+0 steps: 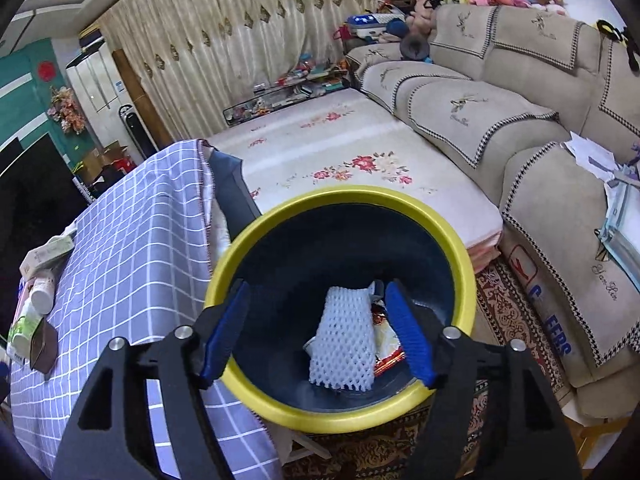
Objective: Collect trash
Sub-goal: 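Carry the foam net into the bin and open the right gripper, then grasp the brown plastic food tray by its rim with the left gripper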
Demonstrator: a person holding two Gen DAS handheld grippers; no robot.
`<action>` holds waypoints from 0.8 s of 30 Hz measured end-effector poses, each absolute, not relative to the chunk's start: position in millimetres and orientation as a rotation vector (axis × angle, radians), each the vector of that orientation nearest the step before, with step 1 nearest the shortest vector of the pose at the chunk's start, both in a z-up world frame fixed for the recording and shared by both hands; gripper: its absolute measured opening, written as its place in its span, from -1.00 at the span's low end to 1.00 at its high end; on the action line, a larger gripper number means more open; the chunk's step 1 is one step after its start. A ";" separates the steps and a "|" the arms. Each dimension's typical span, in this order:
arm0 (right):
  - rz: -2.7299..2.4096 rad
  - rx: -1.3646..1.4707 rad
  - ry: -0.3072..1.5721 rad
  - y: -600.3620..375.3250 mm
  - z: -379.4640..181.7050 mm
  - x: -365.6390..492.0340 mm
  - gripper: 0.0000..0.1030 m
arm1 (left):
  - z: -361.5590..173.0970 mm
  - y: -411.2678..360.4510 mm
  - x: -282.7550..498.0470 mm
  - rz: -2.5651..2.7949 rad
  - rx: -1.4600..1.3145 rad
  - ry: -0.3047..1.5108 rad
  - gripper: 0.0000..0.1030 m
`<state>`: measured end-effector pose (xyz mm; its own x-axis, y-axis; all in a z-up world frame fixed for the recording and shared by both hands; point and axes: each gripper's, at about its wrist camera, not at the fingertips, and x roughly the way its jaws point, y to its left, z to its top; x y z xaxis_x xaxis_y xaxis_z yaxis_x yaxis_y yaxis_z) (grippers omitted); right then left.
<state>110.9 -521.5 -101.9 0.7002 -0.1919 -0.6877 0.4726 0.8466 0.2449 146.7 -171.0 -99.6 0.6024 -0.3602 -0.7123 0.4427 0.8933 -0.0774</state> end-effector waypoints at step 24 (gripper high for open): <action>-0.356 0.462 0.730 -518.7 -113.3 114.6 0.31 | -134.1 -214.7 207.7 -0.532 0.230 0.906 0.14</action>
